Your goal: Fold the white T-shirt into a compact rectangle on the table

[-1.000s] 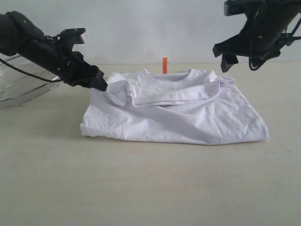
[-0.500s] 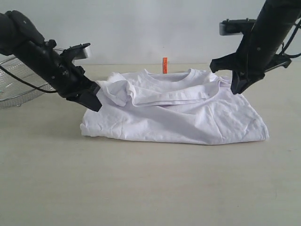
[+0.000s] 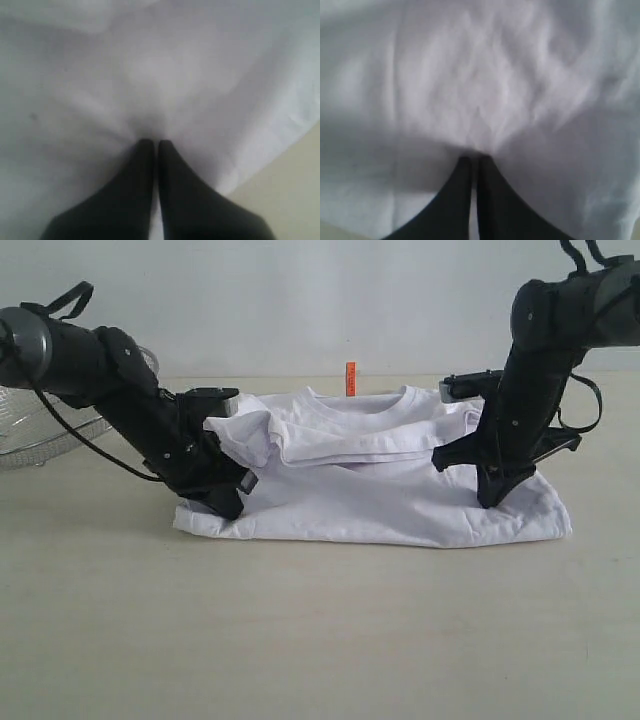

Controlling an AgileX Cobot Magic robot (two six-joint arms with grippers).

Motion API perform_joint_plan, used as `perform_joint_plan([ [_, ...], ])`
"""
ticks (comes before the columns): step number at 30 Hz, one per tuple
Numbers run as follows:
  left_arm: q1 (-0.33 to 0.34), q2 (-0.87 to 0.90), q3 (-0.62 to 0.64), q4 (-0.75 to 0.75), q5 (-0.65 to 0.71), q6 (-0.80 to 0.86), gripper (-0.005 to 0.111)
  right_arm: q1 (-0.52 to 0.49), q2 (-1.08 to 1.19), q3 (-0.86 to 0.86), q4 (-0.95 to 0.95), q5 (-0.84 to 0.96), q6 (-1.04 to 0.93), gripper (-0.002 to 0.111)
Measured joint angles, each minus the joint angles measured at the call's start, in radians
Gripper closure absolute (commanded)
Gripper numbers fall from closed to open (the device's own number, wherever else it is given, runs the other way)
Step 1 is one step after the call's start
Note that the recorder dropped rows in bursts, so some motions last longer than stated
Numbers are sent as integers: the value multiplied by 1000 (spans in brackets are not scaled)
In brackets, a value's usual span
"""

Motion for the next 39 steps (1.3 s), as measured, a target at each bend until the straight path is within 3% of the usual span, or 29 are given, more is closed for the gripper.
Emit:
perform_joint_plan([
  [6, -7, -3, 19, 36, -16, -64, 102, 2, 24, 20, -41, -20, 0, 109],
  [12, -7, -36, 121, 13, -86, -65, 102, 2, -12, 139, -50, -129, 0, 109],
  [19, -7, -146, 330, -23, -183, -76, 102, 2, -92, 294, 15, -242, -2, 109],
  [32, -7, -403, 736, -109, -210, -82, 102, 5, -356, 706, 107, -181, 27, 109],
  [39, -7, -511, 801, -175, -218, 9, 102, 5, -480, 768, 117, -212, 4, 109],
])
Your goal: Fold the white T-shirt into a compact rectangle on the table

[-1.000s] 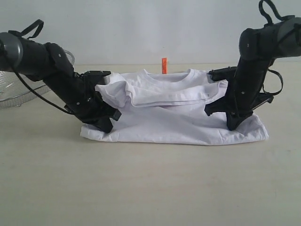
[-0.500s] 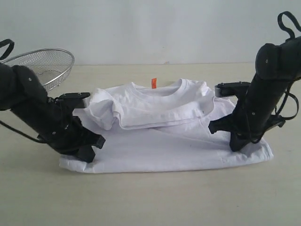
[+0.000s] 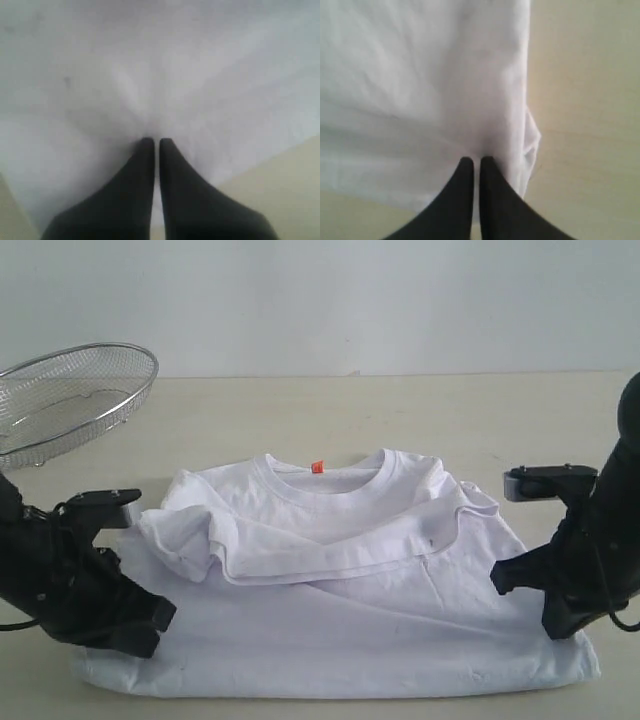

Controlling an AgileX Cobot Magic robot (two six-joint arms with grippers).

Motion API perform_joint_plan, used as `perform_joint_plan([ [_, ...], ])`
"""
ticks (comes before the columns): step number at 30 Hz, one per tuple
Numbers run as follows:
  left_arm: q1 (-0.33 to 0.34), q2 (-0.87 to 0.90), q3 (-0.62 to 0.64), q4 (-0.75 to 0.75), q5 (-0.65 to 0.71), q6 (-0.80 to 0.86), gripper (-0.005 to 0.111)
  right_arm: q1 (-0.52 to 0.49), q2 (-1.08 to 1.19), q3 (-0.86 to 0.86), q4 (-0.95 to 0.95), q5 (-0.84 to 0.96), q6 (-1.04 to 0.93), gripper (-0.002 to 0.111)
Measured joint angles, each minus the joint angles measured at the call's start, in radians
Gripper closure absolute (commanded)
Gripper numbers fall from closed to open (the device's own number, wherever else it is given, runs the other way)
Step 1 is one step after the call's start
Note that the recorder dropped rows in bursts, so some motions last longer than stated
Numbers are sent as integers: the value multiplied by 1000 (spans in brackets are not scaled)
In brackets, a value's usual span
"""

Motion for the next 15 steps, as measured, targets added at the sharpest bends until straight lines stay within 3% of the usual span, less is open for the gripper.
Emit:
perform_joint_plan([
  [7, 0, -120, -2, -69, 7, 53, 102, 58, -86, -2, 148, -48, -144, 109],
  [15, -24, 48, -98, -166, -13, 177, 102, 89, -14, -2, 166, -201, -164, 109],
])
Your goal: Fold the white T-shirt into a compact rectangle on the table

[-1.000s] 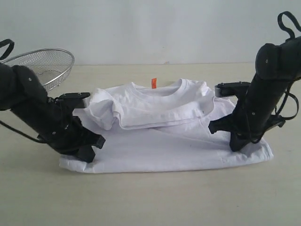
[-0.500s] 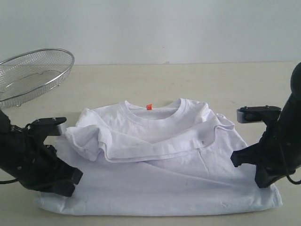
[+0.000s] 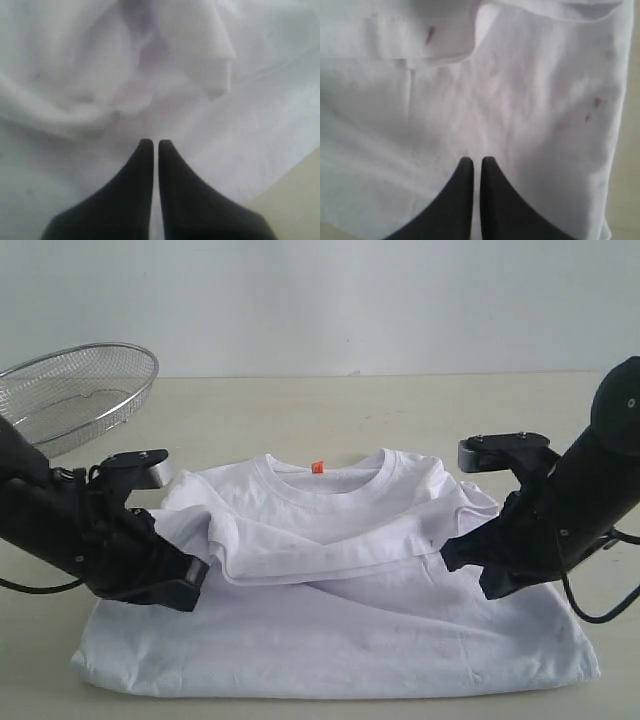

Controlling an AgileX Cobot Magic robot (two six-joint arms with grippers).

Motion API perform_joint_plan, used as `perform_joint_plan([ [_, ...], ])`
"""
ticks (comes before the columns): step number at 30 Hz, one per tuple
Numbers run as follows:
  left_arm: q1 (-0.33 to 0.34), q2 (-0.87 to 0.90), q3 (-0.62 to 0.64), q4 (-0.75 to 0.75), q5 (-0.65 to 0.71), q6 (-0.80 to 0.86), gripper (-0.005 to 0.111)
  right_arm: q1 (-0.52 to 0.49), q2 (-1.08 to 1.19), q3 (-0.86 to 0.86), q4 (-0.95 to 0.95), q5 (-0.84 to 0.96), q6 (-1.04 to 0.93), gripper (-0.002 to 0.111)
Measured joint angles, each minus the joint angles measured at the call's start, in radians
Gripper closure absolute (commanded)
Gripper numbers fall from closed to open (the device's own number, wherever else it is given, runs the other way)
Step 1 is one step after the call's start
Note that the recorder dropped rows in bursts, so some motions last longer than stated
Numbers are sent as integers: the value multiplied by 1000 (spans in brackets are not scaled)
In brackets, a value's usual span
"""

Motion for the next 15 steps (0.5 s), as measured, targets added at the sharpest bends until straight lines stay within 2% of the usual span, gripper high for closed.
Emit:
perform_joint_plan([
  [6, -49, 99, -73, -14, -6, 5, 102, 0, 91, 0, 0, -46, -6, 109],
  [15, -51, 158, -172, -21, -75, 5, 102, 0, 102, 0, 0, -58, -8, 109],
])
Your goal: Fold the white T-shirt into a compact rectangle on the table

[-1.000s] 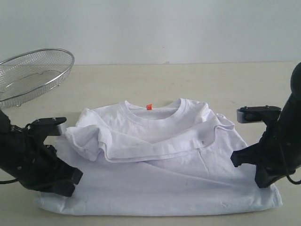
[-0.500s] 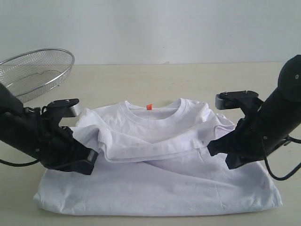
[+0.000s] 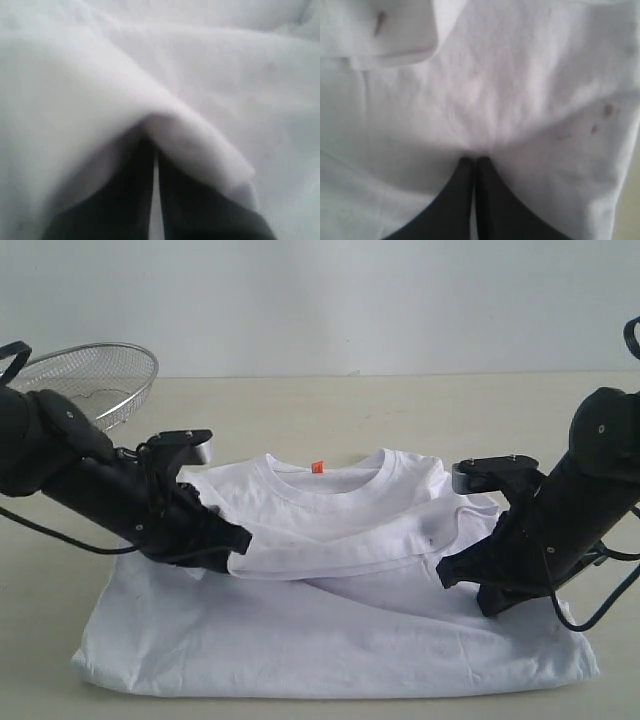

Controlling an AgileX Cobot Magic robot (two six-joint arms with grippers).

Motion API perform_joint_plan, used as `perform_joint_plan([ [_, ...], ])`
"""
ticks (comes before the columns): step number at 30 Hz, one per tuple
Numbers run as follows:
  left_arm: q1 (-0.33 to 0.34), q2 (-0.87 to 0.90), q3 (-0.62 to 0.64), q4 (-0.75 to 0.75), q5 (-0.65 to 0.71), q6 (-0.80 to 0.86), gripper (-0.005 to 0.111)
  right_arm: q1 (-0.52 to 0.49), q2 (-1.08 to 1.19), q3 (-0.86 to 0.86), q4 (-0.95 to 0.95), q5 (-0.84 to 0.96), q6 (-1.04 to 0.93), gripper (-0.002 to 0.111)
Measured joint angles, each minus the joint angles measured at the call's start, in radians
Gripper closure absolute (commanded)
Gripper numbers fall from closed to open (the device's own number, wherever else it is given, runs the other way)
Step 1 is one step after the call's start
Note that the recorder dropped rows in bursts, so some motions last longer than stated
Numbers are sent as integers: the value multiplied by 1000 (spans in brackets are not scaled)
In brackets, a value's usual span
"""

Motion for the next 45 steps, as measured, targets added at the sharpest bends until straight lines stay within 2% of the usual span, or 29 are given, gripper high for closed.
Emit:
perform_joint_plan([
  [6, 0, 3, -72, -2, -39, 0, 102, 0, 0, 0, 0, 0, 0, 109],
  [9, 2, 13, -95, -2, -108, 0, 102, 0, 0, 0, 0, 0, -2, 109],
  [14, 45, 48, -144, -2, -204, 0, 102, 0, 0, 0, 0, 0, -4, 109],
  [18, 76, 67, -191, -2, -225, 0, 102, 0, 0, 0, 0, 0, -6, 109],
  [27, 97, 68, -262, -2, -247, 7, 102, 0, 0, 0, 0, 0, -7, 109],
  [29, 108, 68, -262, -2, -196, 7, 102, 0, 0, 0, 0, 0, -7, 109],
  [32, 116, 60, -262, 32, -46, 10, 102, 0, 0, 0, 0, 0, -7, 109],
  [36, 79, 48, -233, 55, 101, 43, 102, 0, 0, 0, 0, -2, -16, 109],
  [40, 22, 50, -203, 91, 121, 59, 102, 0, 2, 0, 2, -4, -18, 109],
  [45, 8, 74, -199, 269, 37, -119, 102, 0, 2, 0, 2, -4, -20, 109],
])
